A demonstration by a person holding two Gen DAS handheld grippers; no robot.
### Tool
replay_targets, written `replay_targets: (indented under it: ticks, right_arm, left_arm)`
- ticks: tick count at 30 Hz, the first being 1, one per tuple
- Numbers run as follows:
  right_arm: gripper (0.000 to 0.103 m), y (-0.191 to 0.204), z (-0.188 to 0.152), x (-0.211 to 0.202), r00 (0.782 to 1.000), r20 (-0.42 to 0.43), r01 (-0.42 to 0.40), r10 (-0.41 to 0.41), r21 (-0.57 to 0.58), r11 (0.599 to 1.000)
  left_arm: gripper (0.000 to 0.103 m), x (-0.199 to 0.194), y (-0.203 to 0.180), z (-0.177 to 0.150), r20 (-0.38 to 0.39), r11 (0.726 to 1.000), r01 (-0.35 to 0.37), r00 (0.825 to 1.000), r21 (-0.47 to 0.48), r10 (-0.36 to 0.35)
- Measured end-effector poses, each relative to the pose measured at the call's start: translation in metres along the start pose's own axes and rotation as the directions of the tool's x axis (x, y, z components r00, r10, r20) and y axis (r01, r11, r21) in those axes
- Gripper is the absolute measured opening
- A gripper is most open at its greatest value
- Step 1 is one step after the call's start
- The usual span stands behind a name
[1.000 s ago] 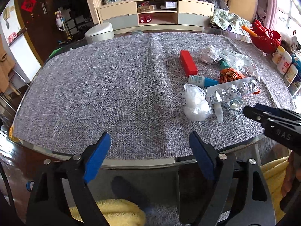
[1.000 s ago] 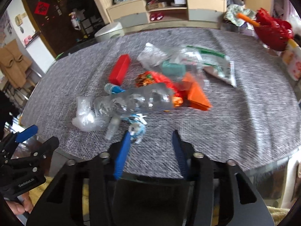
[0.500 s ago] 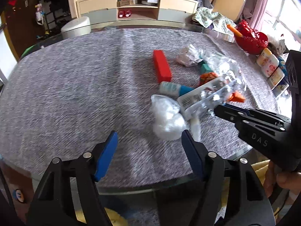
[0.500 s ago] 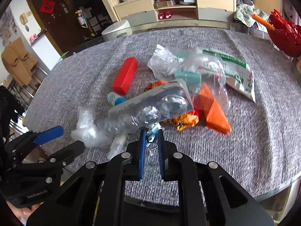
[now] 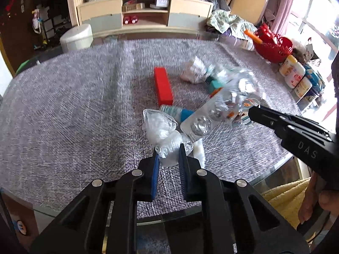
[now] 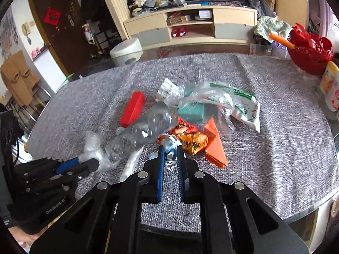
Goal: Collect trash
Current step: 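Lower the white bag into the grey bin and open the left tool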
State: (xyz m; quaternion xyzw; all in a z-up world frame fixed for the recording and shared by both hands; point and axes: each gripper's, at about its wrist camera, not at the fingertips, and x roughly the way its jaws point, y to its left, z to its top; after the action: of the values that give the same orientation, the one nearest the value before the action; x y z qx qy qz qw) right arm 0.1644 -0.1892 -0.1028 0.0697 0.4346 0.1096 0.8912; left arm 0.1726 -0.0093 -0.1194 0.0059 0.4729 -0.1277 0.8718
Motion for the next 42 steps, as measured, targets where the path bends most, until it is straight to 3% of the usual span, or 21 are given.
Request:
replay_targets:
  ticks: [7, 22, 28, 36, 42]
  right_arm:
    - [0.013, 0.006, -0.006, -0.022, 1.000, 0.019, -0.003, 0.003, -0.002, 1.000]
    - [0.013, 0.015, -0.061, -0.059, 1.000, 0.004, -0.019, 0.019, -0.022, 1.000]
    - [0.013, 0.018, -0.092, -0.066, 0.999, -0.026, -0.020, 0.020, -0.027, 0.999]
    - [0.014, 0.014, -0.130, -0.051, 0.994, -0.107, -0.005, 0.003, -0.020, 1.000]
    - [0.015, -0.003, -0.161, -0.013, 0.970, -0.234, -0.046, 0.063, 0.076, 0.996]
  left_arm:
    - [0.015, -0.033, -0.009, -0.004, 0.051, 1.000, -0.007, 0.999, 0.002, 0.007]
    - [0.015, -0.081, -0.028, -0.059, 0.078, 1.000, -0.007, 0.997, 0.007, 0.006]
    - [0.015, -0.082, -0.037, -0.095, 0.045, 0.999, 0.037, 0.998, 0.019, -0.038]
    - [0.015, -0.055, -0.047, -0.141, -0.039, 0.997, 0.077, 0.996, 0.020, -0.076]
    - [0.015, -0.018, -0.044, -0.166, -0.151, 0.995, 0.098, 0.984, -0.008, -0.098]
